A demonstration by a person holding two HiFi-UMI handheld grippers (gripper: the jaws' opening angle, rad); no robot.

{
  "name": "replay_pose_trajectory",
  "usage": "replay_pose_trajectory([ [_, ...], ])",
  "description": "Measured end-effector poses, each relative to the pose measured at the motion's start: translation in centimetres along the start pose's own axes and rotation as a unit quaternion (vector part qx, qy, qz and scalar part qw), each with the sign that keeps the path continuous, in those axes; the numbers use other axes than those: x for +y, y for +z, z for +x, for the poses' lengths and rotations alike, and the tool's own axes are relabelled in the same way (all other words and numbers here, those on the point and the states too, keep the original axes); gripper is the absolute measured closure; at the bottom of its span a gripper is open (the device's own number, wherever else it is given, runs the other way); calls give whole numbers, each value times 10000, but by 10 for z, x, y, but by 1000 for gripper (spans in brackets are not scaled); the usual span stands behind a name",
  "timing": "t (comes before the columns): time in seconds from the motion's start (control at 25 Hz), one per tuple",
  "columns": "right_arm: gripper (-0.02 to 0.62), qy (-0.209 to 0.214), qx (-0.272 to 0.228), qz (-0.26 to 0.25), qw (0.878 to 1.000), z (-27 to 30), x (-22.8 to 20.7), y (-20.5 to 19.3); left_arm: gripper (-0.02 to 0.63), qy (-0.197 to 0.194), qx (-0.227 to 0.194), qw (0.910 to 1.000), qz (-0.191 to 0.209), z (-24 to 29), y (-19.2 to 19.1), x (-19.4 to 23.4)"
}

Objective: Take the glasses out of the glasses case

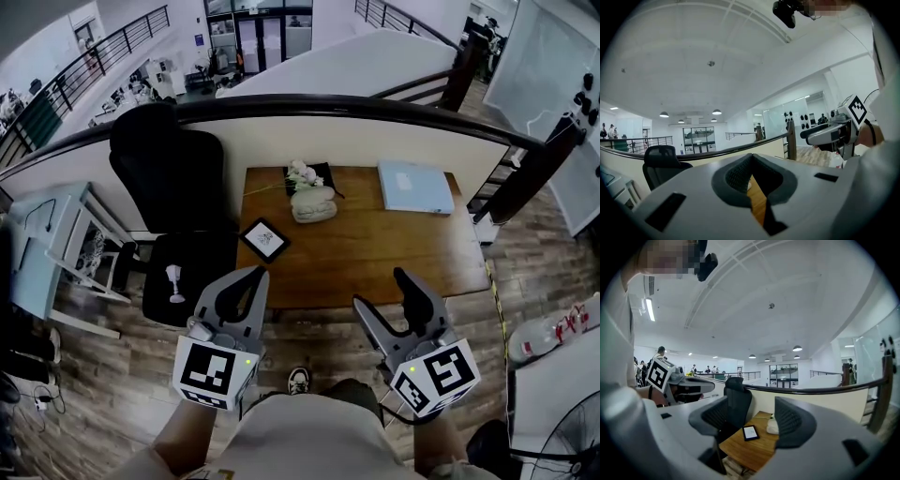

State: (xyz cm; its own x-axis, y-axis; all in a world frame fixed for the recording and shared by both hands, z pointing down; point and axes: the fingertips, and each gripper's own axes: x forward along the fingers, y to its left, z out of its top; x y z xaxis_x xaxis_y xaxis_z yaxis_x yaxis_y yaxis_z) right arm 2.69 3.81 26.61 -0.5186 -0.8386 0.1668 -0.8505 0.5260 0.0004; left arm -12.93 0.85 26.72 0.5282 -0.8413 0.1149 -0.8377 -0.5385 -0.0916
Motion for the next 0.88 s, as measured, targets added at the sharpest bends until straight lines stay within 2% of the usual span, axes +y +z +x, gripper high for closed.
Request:
replay_pose_trajectory([
  [0.44, 302, 45, 59, -140, 9999, 55, -19, 5, 604, 66, -29, 9999, -109, 38, -7, 38],
  [0.64, 301, 234, 3, -62, 9997, 75, -43, 8, 603, 141, 3, 9998, -112, 66, -5, 40],
  [0.88, 301, 582, 62, -68, 9983, 112, -86, 5, 603, 404, 160, 9990, -43, 114, -7, 46],
])
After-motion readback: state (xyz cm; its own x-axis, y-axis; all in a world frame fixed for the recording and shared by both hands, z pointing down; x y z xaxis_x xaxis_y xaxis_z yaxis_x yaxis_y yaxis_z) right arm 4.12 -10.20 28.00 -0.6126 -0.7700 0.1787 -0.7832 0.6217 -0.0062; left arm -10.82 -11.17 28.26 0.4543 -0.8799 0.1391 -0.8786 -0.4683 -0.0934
